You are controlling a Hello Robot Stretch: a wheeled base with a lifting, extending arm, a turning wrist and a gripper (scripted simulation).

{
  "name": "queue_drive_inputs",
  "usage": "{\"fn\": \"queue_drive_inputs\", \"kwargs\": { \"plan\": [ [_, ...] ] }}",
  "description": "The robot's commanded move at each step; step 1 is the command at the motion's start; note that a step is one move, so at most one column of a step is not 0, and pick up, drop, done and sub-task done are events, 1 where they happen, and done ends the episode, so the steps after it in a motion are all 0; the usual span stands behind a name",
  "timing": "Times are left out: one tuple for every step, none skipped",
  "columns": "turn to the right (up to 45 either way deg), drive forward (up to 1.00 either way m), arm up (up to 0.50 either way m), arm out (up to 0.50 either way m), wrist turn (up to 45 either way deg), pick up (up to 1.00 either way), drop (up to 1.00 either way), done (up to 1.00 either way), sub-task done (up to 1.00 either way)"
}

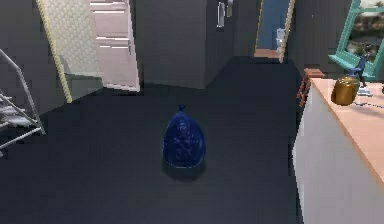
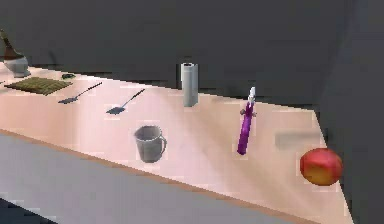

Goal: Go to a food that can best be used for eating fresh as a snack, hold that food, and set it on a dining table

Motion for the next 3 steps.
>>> {"fn": "queue_drive_inputs", "kwargs": {
  "plan": [
    [0.0, 0.25, 0.00, 0.00, 0.0, 0.00, 0.00, 0.00, 0.00],
    [45.0, 0.00, 0.00, 0.00, 0.0, 0.00, 0.00, 0.00, 0.00],
    [0.0, 0.00, 0.50, 0.00, 0.0, 0.00, 0.00, 0.00, 0.00]
  ]
}}
